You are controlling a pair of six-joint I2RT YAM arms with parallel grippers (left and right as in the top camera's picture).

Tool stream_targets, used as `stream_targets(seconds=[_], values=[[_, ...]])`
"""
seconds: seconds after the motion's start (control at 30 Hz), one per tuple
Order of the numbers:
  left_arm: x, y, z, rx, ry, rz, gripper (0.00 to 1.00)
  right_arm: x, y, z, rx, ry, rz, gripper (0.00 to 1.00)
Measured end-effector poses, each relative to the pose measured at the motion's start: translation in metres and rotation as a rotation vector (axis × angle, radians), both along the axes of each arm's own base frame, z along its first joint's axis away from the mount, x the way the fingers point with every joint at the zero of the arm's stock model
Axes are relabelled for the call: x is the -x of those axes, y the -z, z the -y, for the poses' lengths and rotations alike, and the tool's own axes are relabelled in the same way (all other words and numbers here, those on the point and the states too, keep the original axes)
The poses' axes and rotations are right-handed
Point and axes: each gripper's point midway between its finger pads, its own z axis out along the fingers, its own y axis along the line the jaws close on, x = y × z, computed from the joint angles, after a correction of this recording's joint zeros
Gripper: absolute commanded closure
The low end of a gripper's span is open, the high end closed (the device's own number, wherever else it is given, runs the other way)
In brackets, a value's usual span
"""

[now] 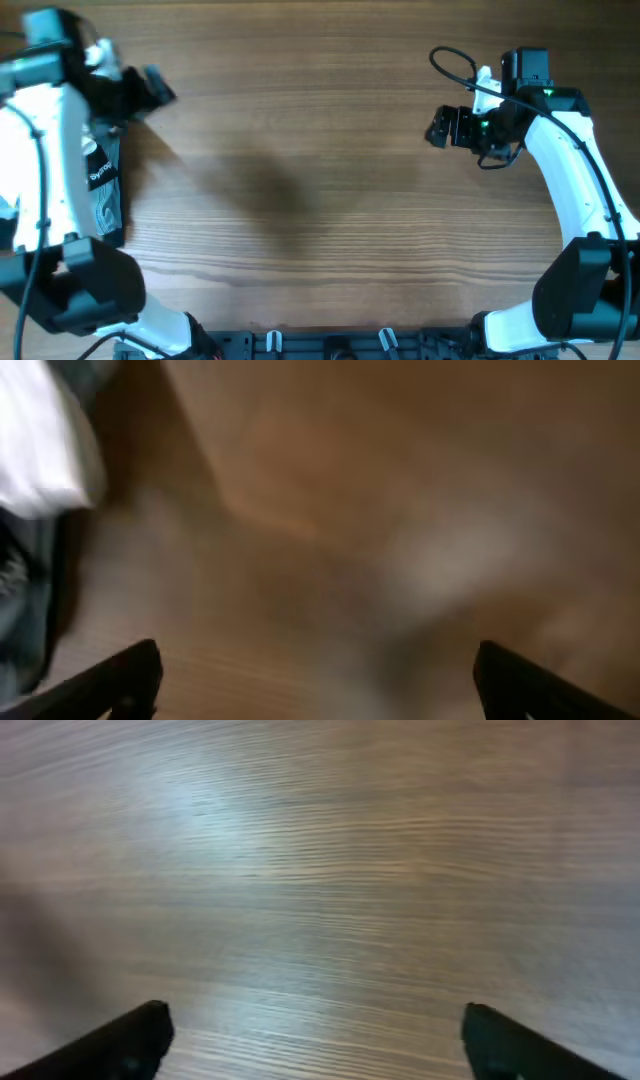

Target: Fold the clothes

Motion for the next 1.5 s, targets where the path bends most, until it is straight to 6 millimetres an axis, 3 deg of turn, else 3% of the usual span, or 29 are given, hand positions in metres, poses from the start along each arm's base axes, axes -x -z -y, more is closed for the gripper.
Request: stream_targets(seconds=[0.07, 0.1, 0.17, 0.27, 0.33, 0.37, 0.4, 0.43, 0.47, 0.53, 0.67, 0.77, 0.87, 1.03, 1.13, 1.27, 1.33, 1.4, 1.5], values=[[0.026, 0.006, 0.028, -0.012, 0.073, -0.12, 0.0, 0.017, 0.002, -0.004, -0.021, -0.017, -0.07, 0.0], [0.039, 0.008, 0.039, -0.018, 0.105, -0.179, 0.0, 0.036, 0.004, -0.005, -0.026, -0.024, -0.143, 0.0], [0.06, 0.011, 0.042, -0.045, 0.122, -0.262, 0.0, 0.048, 0.0, -0.005, -0.024, -0.023, -0.18, 0.0], [0.077, 0.01, 0.047, -0.088, 0.134, -0.217, 0.0, 0.056, -0.042, 0.002, 0.024, -0.002, -0.037, 0.0], [0.084, 0.004, 0.05, -0.109, 0.128, -0.111, 0.0, 0.054, -0.08, 0.007, 0.061, 0.014, 0.155, 0.0], [0.09, -0.004, 0.053, -0.125, 0.119, 0.023, 0.0, 0.056, -0.094, 0.008, 0.068, 0.019, 0.213, 0.0], [0.104, -0.017, 0.056, -0.132, 0.116, 0.131, 0.0, 0.071, -0.142, 0.011, 0.095, 0.037, 0.441, 0.0], [0.106, -0.034, 0.057, -0.15, 0.109, 0.303, 0.0, 0.081, -0.165, 0.013, 0.11, 0.05, 0.575, 0.0], [0.115, -0.044, 0.059, -0.159, 0.101, 0.443, 0.0, 0.107, -0.186, 0.015, 0.126, 0.066, 0.71, 0.01], [0.147, -0.061, 0.059, -0.171, 0.082, 0.661, 0.0, 0.133, -0.2, 0.015, 0.135, 0.077, 0.808, 0.0], [0.195, -0.067, 0.057, -0.18, 0.062, 0.793, 0.0, 0.172, -0.229, 0.015, 0.142, 0.091, 0.976, 0.0], [0.22, -0.062, 0.056, -0.182, 0.059, 0.802, 0.0, 0.18, -0.229, 0.014, 0.142, 0.092, 0.982, 0.0], [0.234, -0.045, 0.055, -0.18, 0.065, 0.732, 0.0, 0.184, -0.214, 0.014, 0.142, 0.088, 0.921, 0.0], [0.237, -0.039, 0.055, -0.18, 0.068, 0.704, 0.0, 0.193, -0.194, 0.015, 0.144, 0.085, 0.829, 0.0], [0.237, -0.039, 0.055, -0.18, 0.068, 0.704, 0.0, 0.193, -0.194, 0.015, 0.158, 0.077, 0.836, 0.0], [0.237, -0.039, 0.055, -0.18, 0.068, 0.704, 0.0, 0.17, -0.21, 0.017, 0.236, 0.031, 1.126, 0.0], [0.237, -0.038, 0.055, -0.179, 0.068, 0.703, 0.0, 0.162, -0.188, 0.017, 0.258, 0.021, 1.241, 0.0], [0.237, -0.038, 0.055, -0.18, 0.068, 0.7, 0.0, 0.152, -0.187, 0.014, 0.277, 0.016, 1.454, 0.0], [0.237, -0.038, 0.055, -0.18, 0.068, 0.702, 0.0, 0.14, -0.167, 0.01, 0.311, -0.012, 1.557, 0.0]])
